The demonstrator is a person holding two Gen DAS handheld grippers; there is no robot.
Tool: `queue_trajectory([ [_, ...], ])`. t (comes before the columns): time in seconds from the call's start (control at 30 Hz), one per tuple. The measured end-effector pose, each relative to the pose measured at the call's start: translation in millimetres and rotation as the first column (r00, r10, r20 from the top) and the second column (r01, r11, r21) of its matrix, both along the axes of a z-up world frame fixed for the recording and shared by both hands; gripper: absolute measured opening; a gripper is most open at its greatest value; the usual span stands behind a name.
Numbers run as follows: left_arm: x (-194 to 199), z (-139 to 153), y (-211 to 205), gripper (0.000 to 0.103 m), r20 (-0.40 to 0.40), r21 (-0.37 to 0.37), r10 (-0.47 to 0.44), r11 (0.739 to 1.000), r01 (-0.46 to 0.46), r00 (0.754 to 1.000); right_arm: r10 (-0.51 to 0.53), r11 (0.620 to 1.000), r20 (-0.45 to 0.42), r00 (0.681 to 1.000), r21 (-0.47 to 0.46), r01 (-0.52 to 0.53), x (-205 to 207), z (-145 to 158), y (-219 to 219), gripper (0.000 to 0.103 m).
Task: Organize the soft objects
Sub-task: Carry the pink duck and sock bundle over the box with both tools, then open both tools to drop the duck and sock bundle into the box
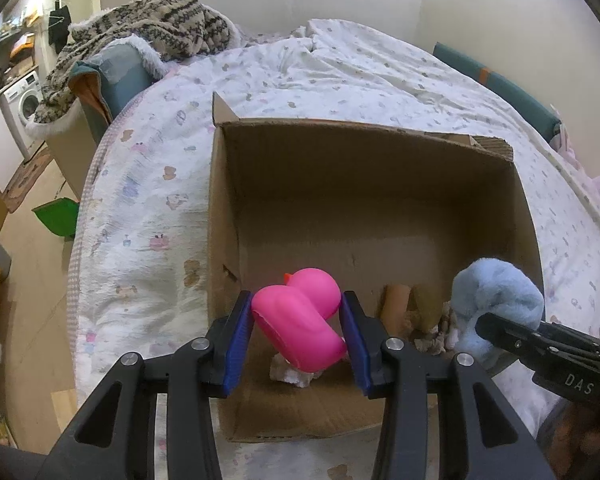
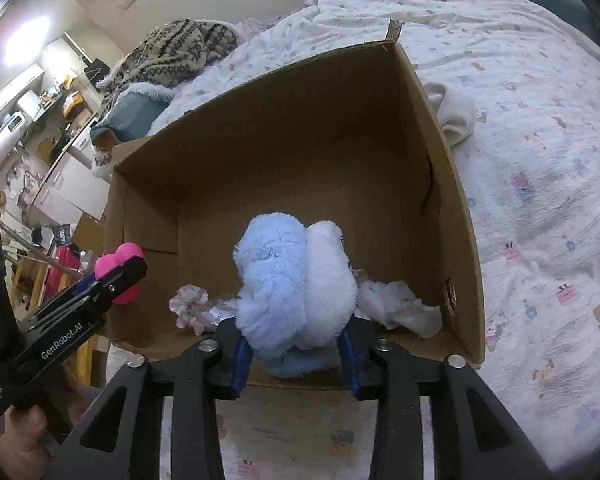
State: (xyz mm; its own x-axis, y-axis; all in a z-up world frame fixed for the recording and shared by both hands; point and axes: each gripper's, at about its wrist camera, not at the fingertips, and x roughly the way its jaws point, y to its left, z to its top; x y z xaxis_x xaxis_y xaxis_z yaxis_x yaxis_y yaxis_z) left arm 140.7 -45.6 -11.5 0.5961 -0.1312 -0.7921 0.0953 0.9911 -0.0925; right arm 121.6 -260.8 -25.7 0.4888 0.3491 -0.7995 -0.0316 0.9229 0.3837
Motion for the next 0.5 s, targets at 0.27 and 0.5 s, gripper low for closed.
queue_trajectory([
  [0.27, -0.9, -0.9, -4.6, 0.040, 0.004, 0.006, -0.015, 1.000, 0.015, 1.000, -0.008, 1.000, -0.012, 1.000, 0.006, 0.008, 3.5, -2.7, -1.3, 0.042],
  [0.5, -2.2, -2.3, -6.5, 0.040, 0.004, 0.010, -0.018, 1.000, 0.018, 1.000, -0.015, 1.000, -0.017, 1.000, 0.006, 0.015, 3.6, -2.8, -2.4, 0.045],
])
